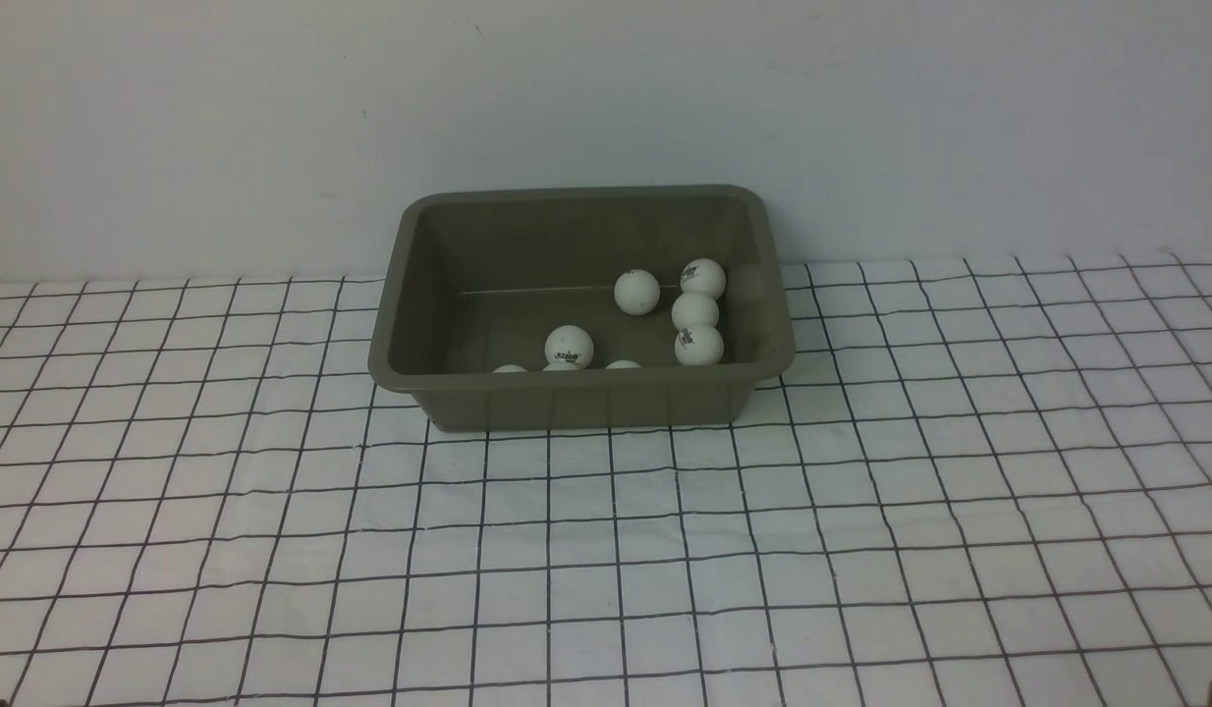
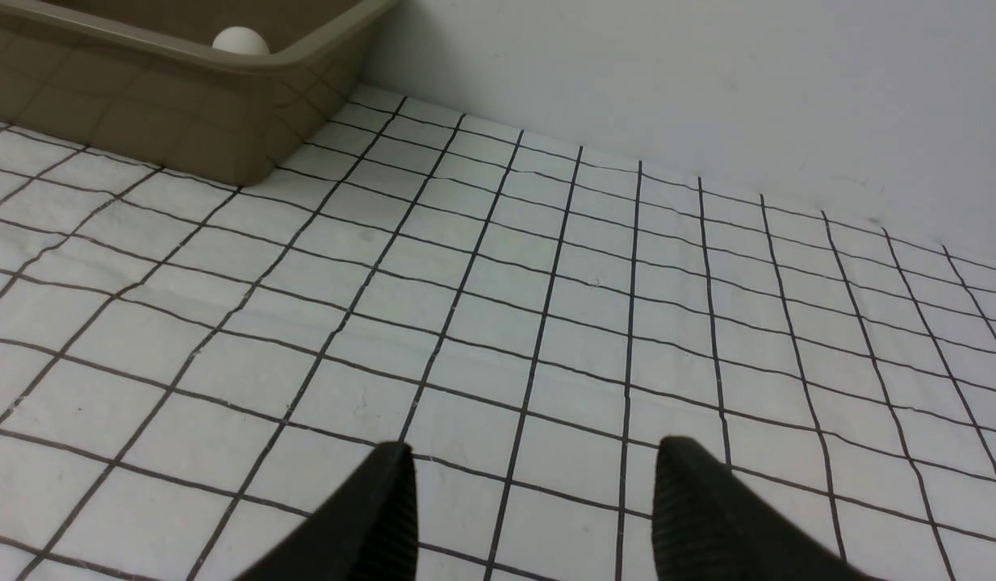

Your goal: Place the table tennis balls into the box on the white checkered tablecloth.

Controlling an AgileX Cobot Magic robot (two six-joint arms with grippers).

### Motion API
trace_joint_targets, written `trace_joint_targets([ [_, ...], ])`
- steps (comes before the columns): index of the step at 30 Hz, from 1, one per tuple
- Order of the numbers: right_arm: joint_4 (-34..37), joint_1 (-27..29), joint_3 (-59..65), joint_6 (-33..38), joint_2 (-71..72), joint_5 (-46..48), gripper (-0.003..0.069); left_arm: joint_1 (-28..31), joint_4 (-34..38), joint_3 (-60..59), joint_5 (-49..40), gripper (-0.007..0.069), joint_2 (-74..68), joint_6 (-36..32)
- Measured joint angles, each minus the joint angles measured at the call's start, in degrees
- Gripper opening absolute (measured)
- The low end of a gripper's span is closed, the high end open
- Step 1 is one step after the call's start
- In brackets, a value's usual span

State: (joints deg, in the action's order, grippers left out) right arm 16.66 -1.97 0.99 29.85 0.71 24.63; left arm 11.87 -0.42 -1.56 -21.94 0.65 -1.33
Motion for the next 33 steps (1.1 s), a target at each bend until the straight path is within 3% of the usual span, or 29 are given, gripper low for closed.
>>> trace_joint_targets([
  [4,-0.95,0.0,0.0,-0.7,0.0,0.0,0.0369,0.0,0.0,0.0,0.0,0.0426,0.0,0.0],
  [14,-7.51,0.0,0.0,-21.78,0.0,-0.78,0.0369,0.0,0.0,0.0,0.0,0.0426,0.0,0.0],
  [33,-9.92,0.0,0.0,-24.12,0.0,-0.96,0.0369,0.0,0.0,0.0,0.0,0.0426,0.0,0.0],
])
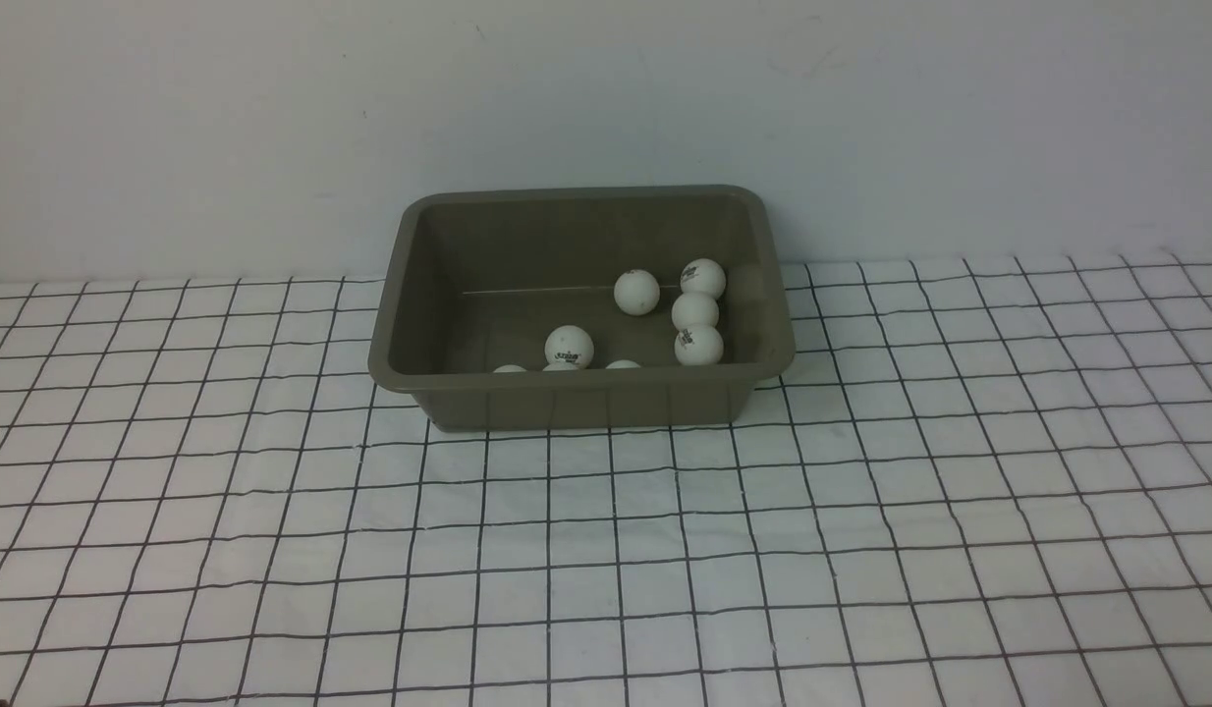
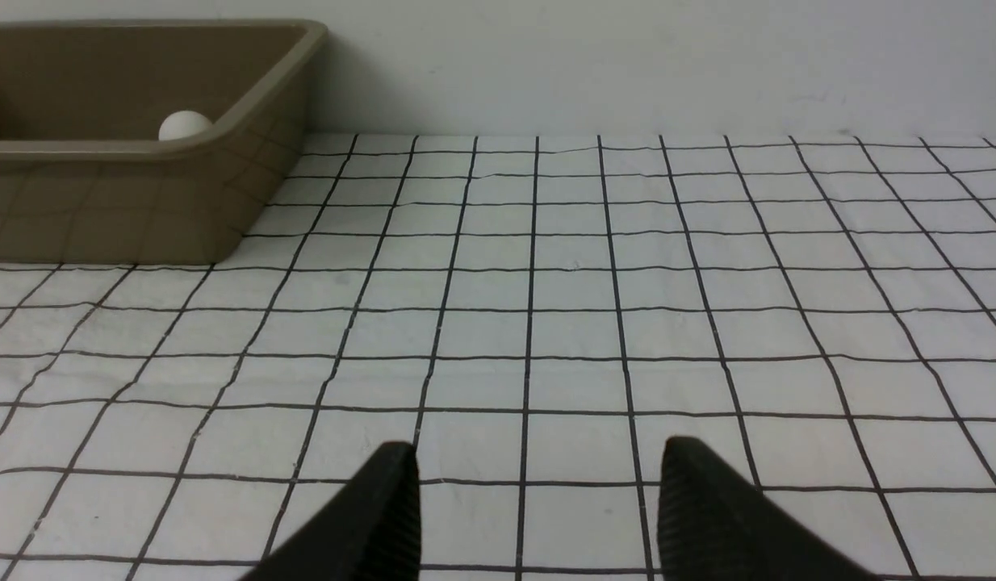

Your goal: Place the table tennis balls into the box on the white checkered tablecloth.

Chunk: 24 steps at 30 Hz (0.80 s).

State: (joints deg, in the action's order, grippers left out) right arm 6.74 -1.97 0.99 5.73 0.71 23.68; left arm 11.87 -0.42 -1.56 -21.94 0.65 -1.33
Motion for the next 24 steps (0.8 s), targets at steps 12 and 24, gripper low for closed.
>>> trace_joint_targets([
  [12,-1.3,1.03,0.0,-0.07,0.0,-0.06,0.0369,0.0,0.0,0.0,0.0,0.0426,0.0,0.0],
  [24,-1.88,4.66,0.0,0.04,0.0,-0.11,0.0369,0.0,0.0,0.0,0.0,0.0426,0.0,0.0],
])
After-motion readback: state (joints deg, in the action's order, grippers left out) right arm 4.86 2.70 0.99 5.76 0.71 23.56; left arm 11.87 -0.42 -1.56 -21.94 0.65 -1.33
